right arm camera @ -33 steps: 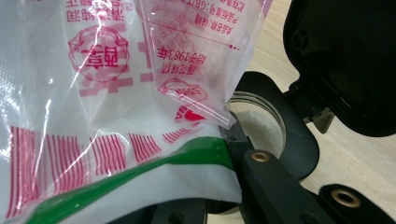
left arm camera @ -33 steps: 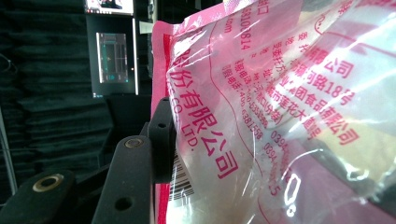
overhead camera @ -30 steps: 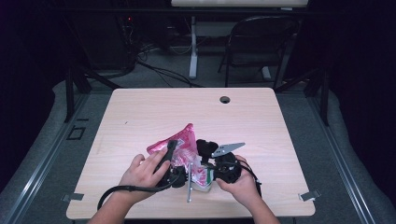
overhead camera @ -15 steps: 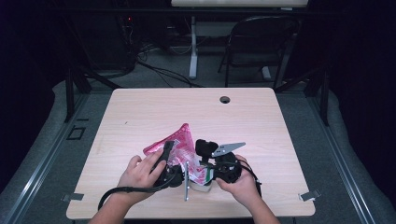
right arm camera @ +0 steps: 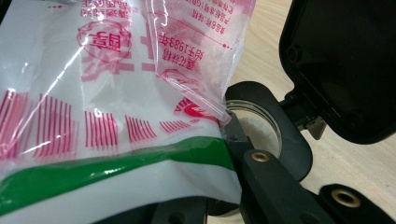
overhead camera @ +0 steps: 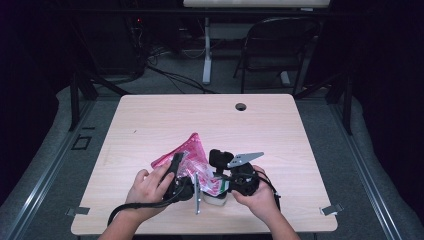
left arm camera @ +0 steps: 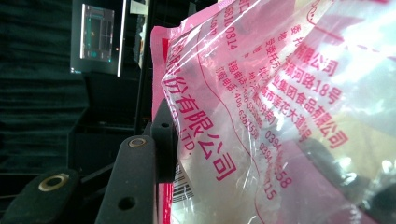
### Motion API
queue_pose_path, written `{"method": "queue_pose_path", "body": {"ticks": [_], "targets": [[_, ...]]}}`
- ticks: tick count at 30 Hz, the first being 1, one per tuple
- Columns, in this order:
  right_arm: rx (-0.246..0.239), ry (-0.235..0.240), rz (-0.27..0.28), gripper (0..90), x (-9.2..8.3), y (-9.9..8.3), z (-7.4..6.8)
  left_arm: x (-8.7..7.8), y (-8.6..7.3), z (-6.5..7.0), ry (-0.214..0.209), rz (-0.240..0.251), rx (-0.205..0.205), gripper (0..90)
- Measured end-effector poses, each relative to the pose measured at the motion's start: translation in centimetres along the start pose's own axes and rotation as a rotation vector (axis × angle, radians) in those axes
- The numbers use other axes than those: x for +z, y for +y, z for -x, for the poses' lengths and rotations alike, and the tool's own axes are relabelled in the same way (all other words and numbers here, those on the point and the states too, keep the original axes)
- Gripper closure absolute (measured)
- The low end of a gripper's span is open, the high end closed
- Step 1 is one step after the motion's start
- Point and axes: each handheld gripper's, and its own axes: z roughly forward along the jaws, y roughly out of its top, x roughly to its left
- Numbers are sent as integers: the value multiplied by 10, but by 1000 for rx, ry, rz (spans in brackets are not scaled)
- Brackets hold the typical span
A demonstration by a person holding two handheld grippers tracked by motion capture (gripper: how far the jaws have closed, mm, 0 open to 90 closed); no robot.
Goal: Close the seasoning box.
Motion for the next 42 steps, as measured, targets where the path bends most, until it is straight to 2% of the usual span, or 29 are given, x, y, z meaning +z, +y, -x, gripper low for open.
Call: {"method": "queue_pose_path", "body": {"ticks": [5,19,26,36,42], "targets": [[1,-2,5,900,0,1,-1,0,-4,2,-12,-7,-48,611],[-1,-8,17,900,-2,2,-2,0,-10,6,-44,-11,-136,625],[0,-12,28,900,-3,2,-2,0,-13,7,-58,-11,-163,634],[-12,-31,38,900,-6,5,-6,1,-17,9,-92,-7,-224,652],[-16,-38,39,900,-7,5,-5,2,-18,12,-101,-3,-243,664]]}}
